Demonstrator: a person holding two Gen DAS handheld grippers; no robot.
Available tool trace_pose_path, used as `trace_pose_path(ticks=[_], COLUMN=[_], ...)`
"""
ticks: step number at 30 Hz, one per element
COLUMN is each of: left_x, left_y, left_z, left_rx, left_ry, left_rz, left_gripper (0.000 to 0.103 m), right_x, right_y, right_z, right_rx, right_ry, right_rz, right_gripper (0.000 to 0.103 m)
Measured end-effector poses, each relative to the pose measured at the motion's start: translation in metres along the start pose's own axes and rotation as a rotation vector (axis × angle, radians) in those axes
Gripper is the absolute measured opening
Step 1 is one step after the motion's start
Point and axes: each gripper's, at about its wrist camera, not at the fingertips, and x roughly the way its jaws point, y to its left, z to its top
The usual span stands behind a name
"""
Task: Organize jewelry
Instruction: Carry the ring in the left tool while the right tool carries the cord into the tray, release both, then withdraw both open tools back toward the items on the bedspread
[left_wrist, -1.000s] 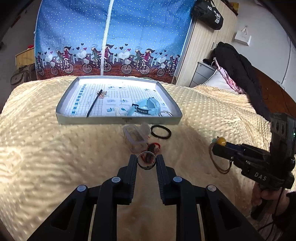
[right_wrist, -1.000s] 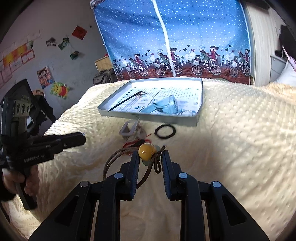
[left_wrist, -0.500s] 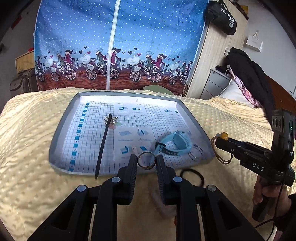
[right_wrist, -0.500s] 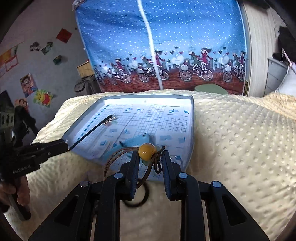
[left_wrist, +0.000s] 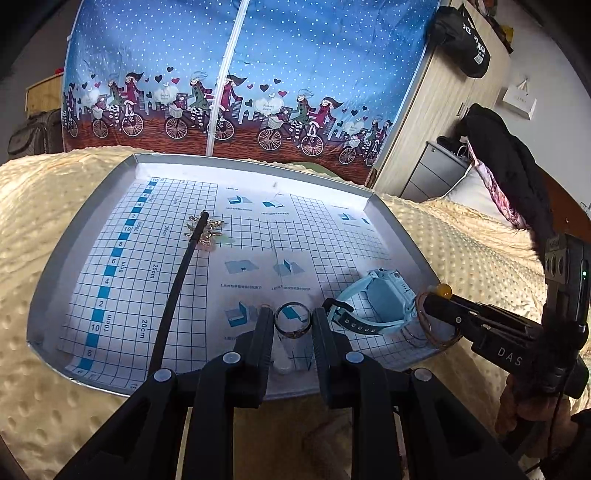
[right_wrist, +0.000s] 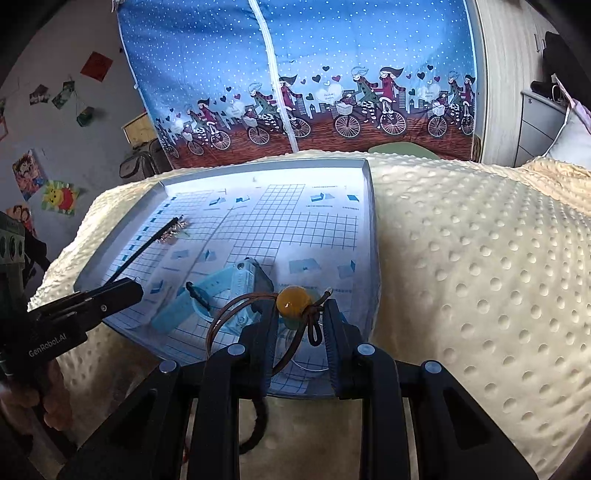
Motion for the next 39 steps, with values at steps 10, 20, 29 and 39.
trace_pose_path(ticks=[10, 20, 29, 39], left_x=[0.004, -0.012, -0.075, -0.177], left_y=[0.007, 0.004, -0.011, -0.056], left_z=[-0.001, -0.003, -0.015, -0.053], left_rx=[-0.037, -0.038, -0.049, 0.016], left_ry=[0.025, 0.015, -0.116, -0.262], left_rz=[-0.011, -0.003, 0.062, 0.109], left_gripper=[0.020, 0.057, 0.098, 0.103], right_x=[0.000, -0.031, -0.093, -0.180], right_y=[0.001, -0.008, -0.016, -0.005], right_z=[0.001, 0.001, -0.006, -0.040], right_rx=[-0.023, -0.018, -0.015, -0.105], right_ry=[0.001, -0.060, -0.228, -0.326], right_rz=[-0.048, -0.054, 0.048, 0.085], right_gripper=[0.037, 0.071, 0.102, 0.102])
